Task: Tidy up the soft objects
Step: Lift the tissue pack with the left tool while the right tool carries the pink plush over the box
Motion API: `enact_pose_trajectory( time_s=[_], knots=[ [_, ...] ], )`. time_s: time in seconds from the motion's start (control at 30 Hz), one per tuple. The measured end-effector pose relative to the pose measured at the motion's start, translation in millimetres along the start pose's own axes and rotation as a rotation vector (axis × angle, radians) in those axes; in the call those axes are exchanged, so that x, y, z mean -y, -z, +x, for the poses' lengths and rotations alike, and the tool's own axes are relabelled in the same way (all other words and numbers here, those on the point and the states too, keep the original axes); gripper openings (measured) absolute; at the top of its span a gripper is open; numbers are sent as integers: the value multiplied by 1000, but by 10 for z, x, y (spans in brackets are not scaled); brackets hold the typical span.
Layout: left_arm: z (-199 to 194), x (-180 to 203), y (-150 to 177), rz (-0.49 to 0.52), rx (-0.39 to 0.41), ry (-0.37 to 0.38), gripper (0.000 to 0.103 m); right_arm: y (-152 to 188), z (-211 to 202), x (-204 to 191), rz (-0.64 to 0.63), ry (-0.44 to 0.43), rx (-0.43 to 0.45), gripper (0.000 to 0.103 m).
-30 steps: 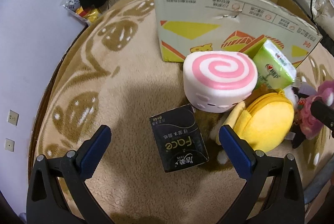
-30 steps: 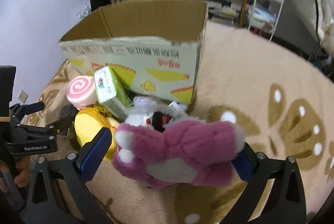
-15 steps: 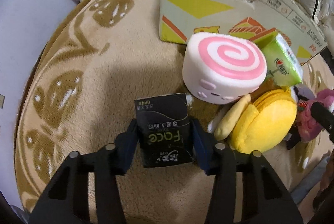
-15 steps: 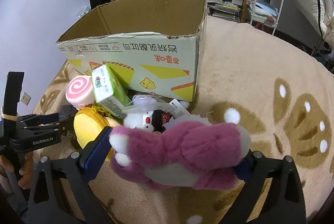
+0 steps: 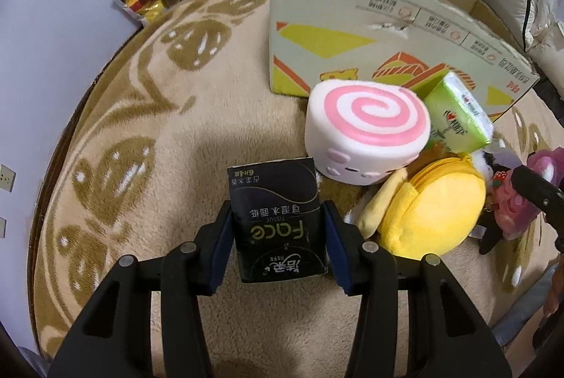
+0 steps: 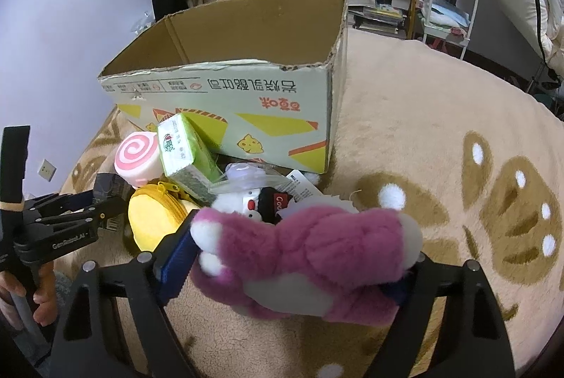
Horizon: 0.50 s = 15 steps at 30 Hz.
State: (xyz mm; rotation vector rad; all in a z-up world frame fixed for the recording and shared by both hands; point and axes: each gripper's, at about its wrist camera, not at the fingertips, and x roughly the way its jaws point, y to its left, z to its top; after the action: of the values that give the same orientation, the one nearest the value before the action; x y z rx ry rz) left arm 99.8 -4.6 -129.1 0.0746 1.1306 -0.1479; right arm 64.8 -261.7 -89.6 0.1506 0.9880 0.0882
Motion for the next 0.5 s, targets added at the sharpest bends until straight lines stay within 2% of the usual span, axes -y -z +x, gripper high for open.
enact_pose_trajectory(
  time_s=[0.27,0.5],
  knots=[
    [-238,26,21,9,100,-15,47,4,-142,-22,1,6,55,90],
    [-594,36,38,16,262,-33,47,-14,-410,-19,14,-6,170,89]
  ],
)
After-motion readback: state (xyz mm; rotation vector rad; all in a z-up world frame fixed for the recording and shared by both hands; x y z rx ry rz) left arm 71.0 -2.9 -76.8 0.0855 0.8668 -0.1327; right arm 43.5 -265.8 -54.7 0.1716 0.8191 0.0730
